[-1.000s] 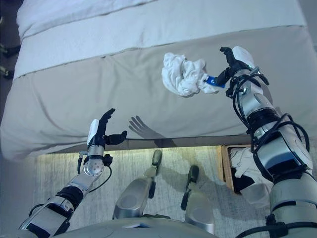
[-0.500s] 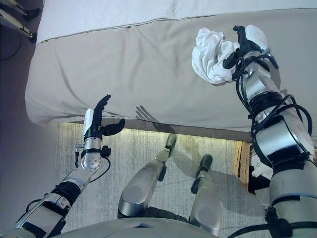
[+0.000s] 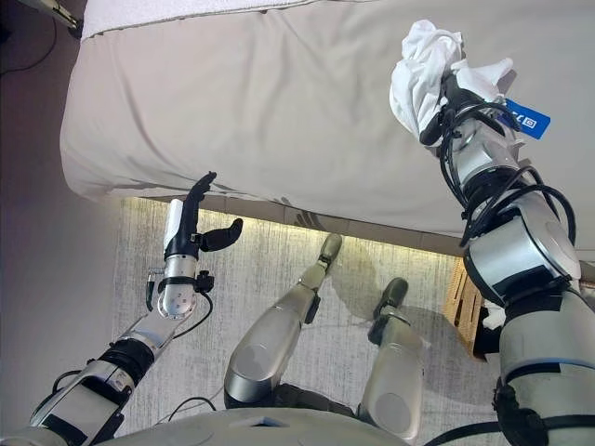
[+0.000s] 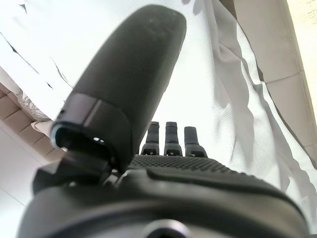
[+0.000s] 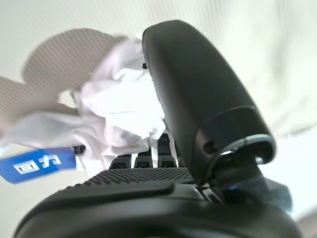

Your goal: Pick up the clothes from the bed and place them into the basket

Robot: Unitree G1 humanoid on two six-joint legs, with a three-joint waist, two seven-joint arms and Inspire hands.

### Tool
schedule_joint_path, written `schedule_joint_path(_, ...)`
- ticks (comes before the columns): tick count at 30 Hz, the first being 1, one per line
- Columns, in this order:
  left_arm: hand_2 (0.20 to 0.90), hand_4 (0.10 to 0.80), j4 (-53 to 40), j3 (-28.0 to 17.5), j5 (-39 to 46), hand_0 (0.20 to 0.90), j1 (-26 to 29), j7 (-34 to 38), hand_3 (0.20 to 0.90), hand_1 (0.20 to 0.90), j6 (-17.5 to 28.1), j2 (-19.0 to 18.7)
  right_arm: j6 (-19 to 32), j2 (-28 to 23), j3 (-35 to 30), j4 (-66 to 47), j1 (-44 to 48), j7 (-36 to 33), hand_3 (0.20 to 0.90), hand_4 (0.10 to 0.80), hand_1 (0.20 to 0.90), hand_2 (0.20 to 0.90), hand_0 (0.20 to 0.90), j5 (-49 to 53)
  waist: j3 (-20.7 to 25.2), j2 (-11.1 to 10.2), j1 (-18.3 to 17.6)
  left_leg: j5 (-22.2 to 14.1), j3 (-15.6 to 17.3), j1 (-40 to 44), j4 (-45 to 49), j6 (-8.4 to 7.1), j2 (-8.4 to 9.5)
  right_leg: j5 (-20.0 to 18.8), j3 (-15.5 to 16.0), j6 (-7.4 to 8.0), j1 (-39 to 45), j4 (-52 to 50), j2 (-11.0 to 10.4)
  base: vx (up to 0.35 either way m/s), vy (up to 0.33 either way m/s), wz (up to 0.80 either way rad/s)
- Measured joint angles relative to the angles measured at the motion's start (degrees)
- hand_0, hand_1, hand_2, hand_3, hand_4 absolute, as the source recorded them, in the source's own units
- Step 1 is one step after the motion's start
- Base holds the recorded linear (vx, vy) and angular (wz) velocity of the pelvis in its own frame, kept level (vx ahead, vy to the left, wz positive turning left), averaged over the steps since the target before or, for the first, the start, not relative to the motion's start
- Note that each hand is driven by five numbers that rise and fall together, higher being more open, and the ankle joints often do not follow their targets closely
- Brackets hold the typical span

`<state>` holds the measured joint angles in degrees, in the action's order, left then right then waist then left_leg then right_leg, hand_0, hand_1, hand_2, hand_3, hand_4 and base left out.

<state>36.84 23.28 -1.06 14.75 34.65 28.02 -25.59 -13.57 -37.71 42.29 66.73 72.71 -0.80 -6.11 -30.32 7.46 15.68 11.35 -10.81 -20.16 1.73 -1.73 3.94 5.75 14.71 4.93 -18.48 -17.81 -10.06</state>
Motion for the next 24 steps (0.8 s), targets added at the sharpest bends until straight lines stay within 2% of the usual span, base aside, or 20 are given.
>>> schedule_joint_path(6,0.900,0.800,-0.9,0.0,0.0,0.900,0.1,0.1,0.900,0.900,1.0,-0.1,-6.3,0.9,0.5,3.6,5.8,9.5,0.900,0.800,0.900,0.900,0.900,-2.5,0.0,0.0,0.4,0.2,-0.5,-1.3,0.0,-0.37,-0.19,0.4,0.2,-0.56,-1.9,-1.4,-0.2,-0.034,-0.004,0.02)
schedule_joint_path(7,0.900,0.800,-1.1,0.0,0.0,0.900,0.0,0.1,0.900,0.900,1.0,-0.1,-7.2,0.9,0.7,4.2,7.0,10.9,0.744,0.644,0.766,0.766,0.766,-2.6,0.0,0.1,0.6,0.4,-0.5,-1.8,0.0,-0.49,-0.22,0.4,0.2,-0.56,-2.5,-1.7,-0.2,-0.032,0.014,0.01)
schedule_joint_path(9,0.900,0.800,-2.0,-0.1,0.0,0.900,-0.4,0.1,0.900,0.900,1.0,-0.2,-8.0,0.7,1.2,5.0,8.3,11.8,0.505,0.405,0.561,0.561,0.561,-3.0,0.0,0.1,1.2,0.4,-0.4,-2.3,0.0,-0.58,-0.26,0.4,0.2,-0.63,-3.3,-2.3,-0.3,-0.038,0.020,-0.01)
schedule_joint_path(10,0.900,0.800,-2.3,-0.1,0.0,0.900,-0.5,0.1,0.900,0.900,1.0,-0.2,-8.1,0.7,1.2,5.1,8.6,11.9,0.505,0.405,0.561,0.561,0.561,-3.1,0.0,0.1,1.2,0.5,-0.5,-2.4,0.0,-0.60,-0.26,0.4,0.2,-0.69,-3.3,-2.3,-0.3,-0.055,0.021,0.01)
schedule_joint_path(11,0.900,0.800,-2.6,-0.1,0.0,0.900,-0.7,0.1,0.900,0.900,1.0,-0.3,-8.3,0.6,1.2,5.3,8.8,12.1,0.200,0.100,0.300,0.300,0.300,-3.7,0.0,0.1,1.5,0.6,-0.5,-2.4,0.0,-0.49,-0.31,0.4,0.2,-0.69,-3.3,-2.2,-0.3,-0.069,0.018,0.01)
schedule_joint_path(19,0.900,0.800,-5.3,-0.1,0.0,0.900,-1.2,0.2,0.900,0.900,1.0,-1.8,-7.0,0.1,1.3,6.4,8.7,11.8,0.200,0.100,0.300,0.300,0.300,-4.6,0.0,0.4,1.5,0.6,-0.4,-2.6,0.0,-0.51,-0.43,0.4,0.1,-0.69,-3.6,-2.2,-0.2,-0.049,0.008,-0.02)
schedule_joint_path(24,0.900,0.800,-5.6,-0.1,0.0,0.900,-0.7,0.8,0.900,0.900,1.0,-1.9,-5.1,0.1,1.3,6.3,7.9,8.1,0.200,0.100,0.300,0.300,0.300,-4.1,0.1,0.4,1.1,0.8,0.0,-2.5,0.0,-0.62,-0.67,0.4,0.0,-0.69,-3.5,-2.0,0.1,-0.024,0.003,-0.02)
